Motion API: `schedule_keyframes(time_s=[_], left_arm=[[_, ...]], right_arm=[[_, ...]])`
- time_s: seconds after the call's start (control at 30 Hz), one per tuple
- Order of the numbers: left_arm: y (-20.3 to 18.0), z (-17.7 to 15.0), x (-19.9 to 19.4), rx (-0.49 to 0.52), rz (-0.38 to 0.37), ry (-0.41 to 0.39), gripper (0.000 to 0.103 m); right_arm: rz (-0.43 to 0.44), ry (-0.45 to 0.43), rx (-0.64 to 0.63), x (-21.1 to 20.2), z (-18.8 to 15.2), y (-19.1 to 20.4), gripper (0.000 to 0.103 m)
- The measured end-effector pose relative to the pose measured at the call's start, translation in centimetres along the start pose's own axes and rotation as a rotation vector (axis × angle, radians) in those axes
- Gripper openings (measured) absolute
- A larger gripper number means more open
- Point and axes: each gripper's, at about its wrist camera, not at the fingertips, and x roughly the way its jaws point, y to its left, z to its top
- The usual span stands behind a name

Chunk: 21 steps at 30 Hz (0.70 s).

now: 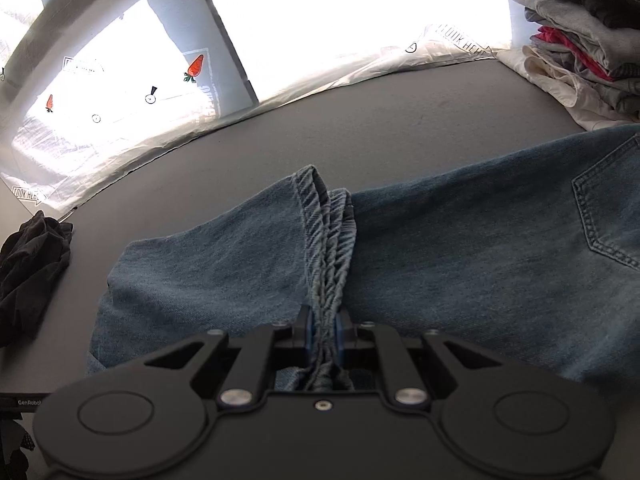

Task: Fold clothes
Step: 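Grasp the leg hems with the right gripper and lift them, then lay the leg hems onto the jeans and open the right gripper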

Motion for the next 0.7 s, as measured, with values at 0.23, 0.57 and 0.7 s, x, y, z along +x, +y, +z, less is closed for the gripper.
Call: schedule_keyframes(time_s=[0.23,0.57,0.7], left_arm=[[-0.6,0.1,0.0,-0.033,0.018,-0.007,0.103],[-1.5,2.2,-2.5,-0.252,-0.011,-0.092,0.103],[-5.7,2.3,-4.3,-0.103,-0.01,-0.175,0.103]], right_arm=[[-0.061,0.039,-0.069,1.7,-1.0,0.4,0.014],[-0.269,-0.03,-0.496,1.4,-2.4,3.5,0.068],[-0.261,-0.046,-0.488,0.9,-2.4,2.2,0.088]])
